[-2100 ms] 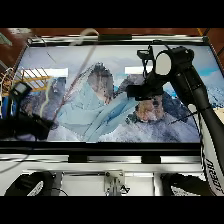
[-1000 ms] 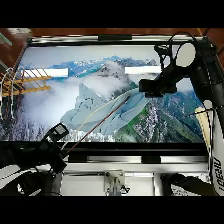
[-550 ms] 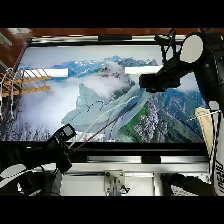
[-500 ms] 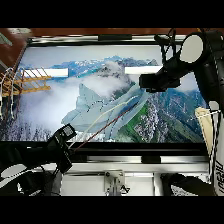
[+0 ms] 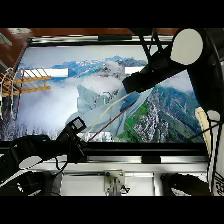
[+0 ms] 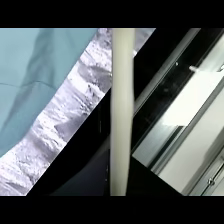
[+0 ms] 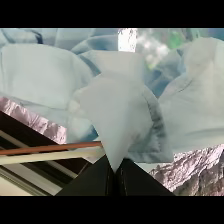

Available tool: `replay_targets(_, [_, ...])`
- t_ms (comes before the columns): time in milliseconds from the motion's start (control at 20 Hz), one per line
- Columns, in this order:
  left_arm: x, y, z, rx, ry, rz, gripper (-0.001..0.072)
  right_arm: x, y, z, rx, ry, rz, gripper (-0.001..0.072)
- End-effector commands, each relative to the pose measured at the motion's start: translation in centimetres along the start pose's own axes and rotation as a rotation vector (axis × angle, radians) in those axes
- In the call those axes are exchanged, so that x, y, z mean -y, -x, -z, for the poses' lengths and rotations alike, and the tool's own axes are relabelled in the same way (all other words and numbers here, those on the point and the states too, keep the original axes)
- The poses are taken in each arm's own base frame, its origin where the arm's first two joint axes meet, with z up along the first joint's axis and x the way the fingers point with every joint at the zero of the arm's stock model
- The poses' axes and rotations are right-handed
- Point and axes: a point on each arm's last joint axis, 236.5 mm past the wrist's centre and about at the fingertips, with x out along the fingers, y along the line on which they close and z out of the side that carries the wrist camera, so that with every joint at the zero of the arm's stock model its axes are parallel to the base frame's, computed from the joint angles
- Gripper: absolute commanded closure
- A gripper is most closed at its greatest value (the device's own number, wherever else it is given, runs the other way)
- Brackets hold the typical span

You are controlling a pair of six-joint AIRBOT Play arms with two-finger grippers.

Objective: Fold the shirts.

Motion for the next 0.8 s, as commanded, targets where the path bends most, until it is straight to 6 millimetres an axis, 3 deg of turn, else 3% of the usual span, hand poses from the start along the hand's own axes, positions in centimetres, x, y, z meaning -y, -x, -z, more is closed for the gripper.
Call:
replay_targets(0, [-0.3,-0.9,-2.4,0.089,0.055,-0.002,0.0653,-3.4,2.3,-0.7,0.054,0.101,-0.014,0.0643])
replay_targets(100, [-0.2,-1.8,-2.3,0.074,0.07,0.008,0.0653,-5.1,2.9,-0.8,0.073,0.131,-0.015,0.0644])
replay_targets(300, [-0.7,-2.3,-4.6,0.164,0.182,0.002,0.0653,-6.8,3.2,0.1,0.061,0.167,0.027,0.0643])
replay_targets(550, [0.1,-0.4,-1.3,0.048,0.252,0.009,0.0654,-1.4,6.3,-1.0,0.154,0.099,0.253,0.0644])
replay_targets(750, [-0.1,3.4,-0.7,0.094,0.216,-0.015,0.0653,-1.4,7.4,-0.9,0.18,0.095,0.244,0.0644])
